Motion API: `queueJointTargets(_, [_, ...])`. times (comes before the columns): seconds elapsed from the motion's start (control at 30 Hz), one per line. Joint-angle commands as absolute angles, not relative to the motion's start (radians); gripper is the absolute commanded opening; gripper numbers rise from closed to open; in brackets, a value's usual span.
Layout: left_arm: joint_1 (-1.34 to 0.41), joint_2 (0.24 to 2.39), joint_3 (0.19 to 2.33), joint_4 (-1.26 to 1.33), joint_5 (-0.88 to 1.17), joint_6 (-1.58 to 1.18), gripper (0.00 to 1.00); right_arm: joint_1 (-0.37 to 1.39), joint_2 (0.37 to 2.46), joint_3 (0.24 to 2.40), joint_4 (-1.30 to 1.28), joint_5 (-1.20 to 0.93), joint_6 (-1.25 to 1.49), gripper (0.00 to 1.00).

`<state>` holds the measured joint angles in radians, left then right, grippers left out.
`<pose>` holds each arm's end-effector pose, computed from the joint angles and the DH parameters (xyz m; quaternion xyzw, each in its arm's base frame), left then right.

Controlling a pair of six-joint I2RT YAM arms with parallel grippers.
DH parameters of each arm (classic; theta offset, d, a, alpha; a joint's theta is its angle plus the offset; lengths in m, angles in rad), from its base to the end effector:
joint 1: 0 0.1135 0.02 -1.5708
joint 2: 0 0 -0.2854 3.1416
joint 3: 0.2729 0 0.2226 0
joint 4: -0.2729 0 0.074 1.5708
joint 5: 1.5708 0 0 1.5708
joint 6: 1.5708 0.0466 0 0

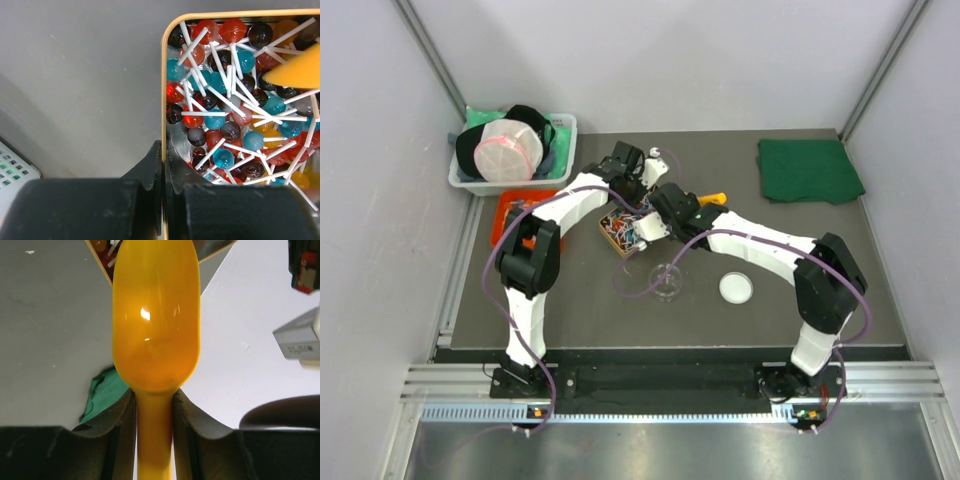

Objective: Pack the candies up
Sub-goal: Scoop the fake candies from the storage box.

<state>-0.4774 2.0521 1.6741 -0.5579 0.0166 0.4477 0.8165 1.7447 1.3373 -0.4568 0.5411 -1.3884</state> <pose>0.3949 -0.2052 0.2460 0.4262 0.8490 -0.0125 0.3120 0.2667 0.2488 0.2781 -0.7650 0.4906 -0.3346 0.2491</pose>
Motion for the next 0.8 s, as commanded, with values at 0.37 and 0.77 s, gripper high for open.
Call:
queueJointTargets(0.37, [-0.489, 1.951, 1.713, -0.541, 0.067, 0.431, 0.0, 0.83, 1.753, 1.376, -0.338, 0.595, -1.384, 0.0])
queueJointTargets(0.77, [-0.488, 1.963, 1.718, -0.548, 0.064, 0.42, 0.0, 0.854, 1.736, 1.327, -0.368, 0.624, -1.433, 0.0])
